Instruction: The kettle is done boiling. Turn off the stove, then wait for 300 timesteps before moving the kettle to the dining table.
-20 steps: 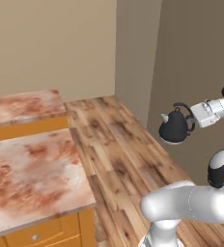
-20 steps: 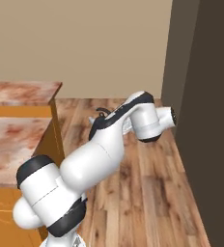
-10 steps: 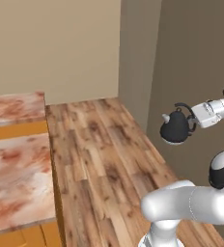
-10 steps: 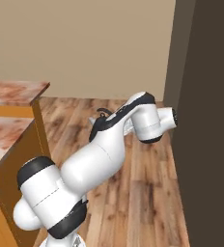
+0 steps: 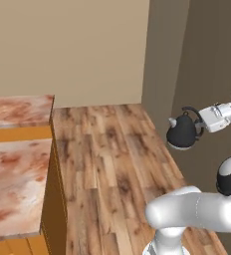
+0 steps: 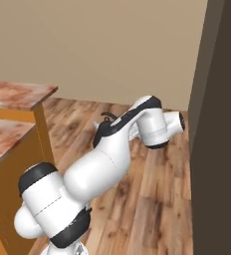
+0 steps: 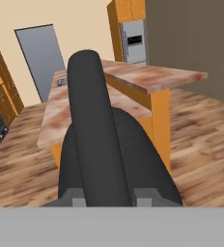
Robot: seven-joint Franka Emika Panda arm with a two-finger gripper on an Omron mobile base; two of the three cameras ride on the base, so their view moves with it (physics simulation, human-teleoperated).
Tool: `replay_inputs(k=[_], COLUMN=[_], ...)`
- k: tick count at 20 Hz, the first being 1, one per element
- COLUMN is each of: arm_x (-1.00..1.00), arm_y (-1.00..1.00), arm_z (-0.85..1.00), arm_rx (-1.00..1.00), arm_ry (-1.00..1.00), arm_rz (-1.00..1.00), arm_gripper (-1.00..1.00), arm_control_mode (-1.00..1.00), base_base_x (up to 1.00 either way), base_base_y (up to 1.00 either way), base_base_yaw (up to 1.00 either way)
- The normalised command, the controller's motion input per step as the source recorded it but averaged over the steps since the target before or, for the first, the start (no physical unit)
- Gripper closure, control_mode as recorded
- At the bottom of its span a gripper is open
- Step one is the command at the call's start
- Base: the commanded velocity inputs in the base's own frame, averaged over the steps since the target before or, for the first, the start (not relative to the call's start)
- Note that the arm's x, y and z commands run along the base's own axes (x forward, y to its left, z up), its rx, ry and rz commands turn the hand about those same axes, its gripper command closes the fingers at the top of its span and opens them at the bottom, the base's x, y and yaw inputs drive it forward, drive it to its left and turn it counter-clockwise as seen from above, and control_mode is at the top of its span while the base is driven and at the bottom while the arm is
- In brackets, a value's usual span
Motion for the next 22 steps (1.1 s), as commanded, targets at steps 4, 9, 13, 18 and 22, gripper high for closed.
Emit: replay_inputs(k=[4,9,13,18,22], arm_x=[0.0,0.0,0.0,0.0,0.0], arm_y=[0.0,0.0,0.0,0.0,0.0], arm_z=[0.0,0.0,0.0,0.0,0.0], arm_rx=[0.0,0.0,0.0,0.0,0.0], arm_ry=[0.0,0.0,0.0,0.0,0.0], arm_rz=[0.0,0.0,0.0,0.0,0.0], arm_gripper=[1.0,1.0,1.0,1.0,1.0], arm_control_mode=[1.0,1.0,1.0,1.0,1.0], base_base_x=[0.35,0.34,0.33,0.38,0.36], base_base_y=[-0.41,-0.4,-0.4,-0.4,-0.46], base_base_yaw=[0.33,0.34,0.34,0.33,0.33])
